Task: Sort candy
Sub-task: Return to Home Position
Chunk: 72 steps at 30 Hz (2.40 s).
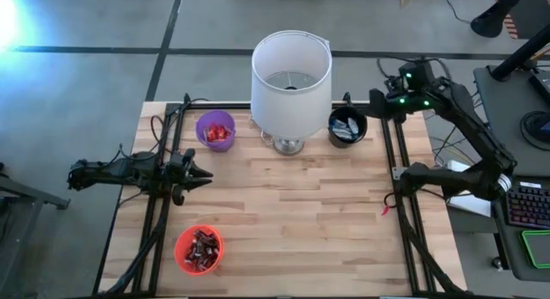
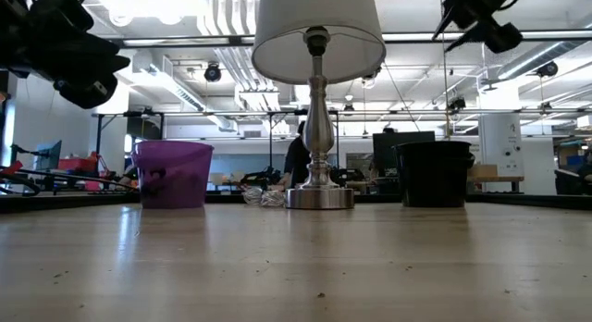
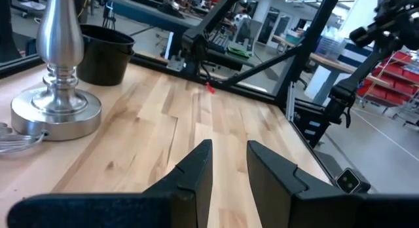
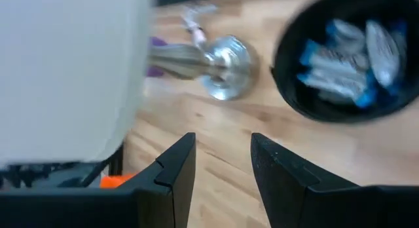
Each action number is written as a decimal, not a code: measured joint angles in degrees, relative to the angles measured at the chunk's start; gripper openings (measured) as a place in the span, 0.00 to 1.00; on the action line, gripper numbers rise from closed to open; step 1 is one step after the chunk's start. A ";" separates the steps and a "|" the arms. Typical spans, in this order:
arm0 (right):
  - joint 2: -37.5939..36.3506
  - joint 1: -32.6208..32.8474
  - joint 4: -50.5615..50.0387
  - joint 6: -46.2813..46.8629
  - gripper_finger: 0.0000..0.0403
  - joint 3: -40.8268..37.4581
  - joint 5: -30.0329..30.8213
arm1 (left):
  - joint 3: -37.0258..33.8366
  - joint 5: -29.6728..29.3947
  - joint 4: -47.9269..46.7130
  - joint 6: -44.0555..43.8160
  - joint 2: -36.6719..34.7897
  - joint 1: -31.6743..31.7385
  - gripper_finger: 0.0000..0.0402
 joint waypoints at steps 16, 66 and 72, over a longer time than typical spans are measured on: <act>-24.85 4.45 29.61 -11.54 0.34 3.67 -7.16 | 0.01 0.13 0.00 -3.76 0.00 0.00 0.19; -53.84 4.29 47.15 -41.54 0.34 -45.55 24.16 | 0.02 5.67 1.69 -7.43 0.02 0.00 0.19; -53.90 4.31 57.78 -40.17 0.34 -56.27 24.18 | 0.02 5.46 1.69 -6.12 0.02 0.00 0.19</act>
